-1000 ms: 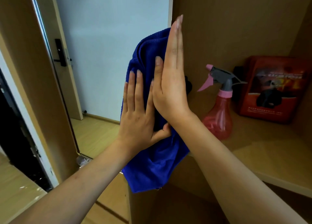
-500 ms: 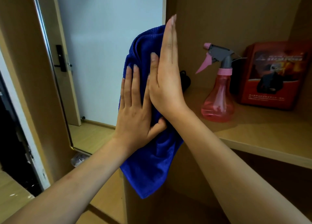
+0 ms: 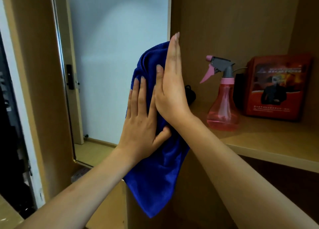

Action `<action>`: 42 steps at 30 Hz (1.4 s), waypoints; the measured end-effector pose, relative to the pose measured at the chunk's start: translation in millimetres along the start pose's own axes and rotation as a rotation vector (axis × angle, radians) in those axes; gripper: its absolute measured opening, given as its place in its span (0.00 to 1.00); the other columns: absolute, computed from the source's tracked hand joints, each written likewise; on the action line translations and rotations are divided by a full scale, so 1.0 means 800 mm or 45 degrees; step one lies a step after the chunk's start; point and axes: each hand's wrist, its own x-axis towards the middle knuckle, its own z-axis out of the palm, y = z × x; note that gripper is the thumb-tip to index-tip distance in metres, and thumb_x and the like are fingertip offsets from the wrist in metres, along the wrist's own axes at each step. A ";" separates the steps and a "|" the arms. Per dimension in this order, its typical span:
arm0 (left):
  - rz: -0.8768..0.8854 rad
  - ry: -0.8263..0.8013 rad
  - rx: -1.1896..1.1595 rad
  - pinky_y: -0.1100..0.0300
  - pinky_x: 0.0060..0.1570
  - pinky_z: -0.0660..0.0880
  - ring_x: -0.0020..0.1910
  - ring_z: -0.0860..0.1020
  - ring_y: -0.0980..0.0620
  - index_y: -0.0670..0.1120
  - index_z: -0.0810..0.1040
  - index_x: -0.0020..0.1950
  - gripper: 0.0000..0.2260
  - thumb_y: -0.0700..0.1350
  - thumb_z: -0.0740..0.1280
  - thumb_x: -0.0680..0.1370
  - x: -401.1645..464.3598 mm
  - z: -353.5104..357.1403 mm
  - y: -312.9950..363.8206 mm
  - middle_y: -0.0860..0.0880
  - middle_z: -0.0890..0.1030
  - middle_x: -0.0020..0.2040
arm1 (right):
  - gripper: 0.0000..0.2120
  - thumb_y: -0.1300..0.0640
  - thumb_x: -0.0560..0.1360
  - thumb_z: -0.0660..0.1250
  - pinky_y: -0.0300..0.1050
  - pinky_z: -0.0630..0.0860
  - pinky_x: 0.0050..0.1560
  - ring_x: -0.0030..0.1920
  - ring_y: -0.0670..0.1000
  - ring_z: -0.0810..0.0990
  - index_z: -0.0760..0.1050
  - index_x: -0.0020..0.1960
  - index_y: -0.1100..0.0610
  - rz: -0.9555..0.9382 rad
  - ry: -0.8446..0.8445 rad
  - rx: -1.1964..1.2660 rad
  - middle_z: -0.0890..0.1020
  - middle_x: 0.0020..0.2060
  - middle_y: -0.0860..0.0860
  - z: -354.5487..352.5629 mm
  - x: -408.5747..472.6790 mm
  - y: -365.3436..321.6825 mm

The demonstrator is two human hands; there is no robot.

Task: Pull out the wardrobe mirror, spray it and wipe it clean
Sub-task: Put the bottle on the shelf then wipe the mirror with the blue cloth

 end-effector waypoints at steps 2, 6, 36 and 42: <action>0.020 -0.011 0.020 0.43 0.76 0.48 0.78 0.43 0.38 0.41 0.45 0.78 0.39 0.58 0.57 0.76 0.013 -0.005 -0.005 0.35 0.46 0.78 | 0.27 0.59 0.84 0.50 0.26 0.41 0.70 0.77 0.44 0.43 0.41 0.78 0.62 -0.012 0.013 -0.005 0.44 0.79 0.56 -0.001 0.014 -0.002; 0.045 -0.004 0.040 0.43 0.76 0.48 0.78 0.43 0.37 0.41 0.45 0.79 0.40 0.60 0.57 0.76 0.053 -0.021 -0.013 0.34 0.46 0.78 | 0.28 0.59 0.84 0.50 0.26 0.41 0.70 0.78 0.49 0.44 0.40 0.78 0.62 -0.031 0.018 -0.033 0.44 0.79 0.56 -0.005 0.055 -0.009; 0.015 0.004 -0.026 0.42 0.76 0.48 0.78 0.41 0.41 0.41 0.49 0.79 0.40 0.60 0.58 0.75 0.025 -0.014 -0.004 0.37 0.45 0.79 | 0.28 0.59 0.84 0.50 0.23 0.41 0.69 0.78 0.46 0.44 0.40 0.79 0.60 0.003 -0.008 -0.031 0.44 0.79 0.54 -0.004 0.026 -0.007; 0.015 -0.017 -0.024 0.44 0.77 0.46 0.78 0.39 0.42 0.42 0.46 0.79 0.41 0.61 0.59 0.75 0.035 -0.020 -0.005 0.37 0.43 0.79 | 0.28 0.60 0.84 0.50 0.22 0.41 0.67 0.78 0.47 0.43 0.40 0.78 0.60 0.015 -0.009 -0.039 0.43 0.79 0.54 -0.006 0.036 -0.011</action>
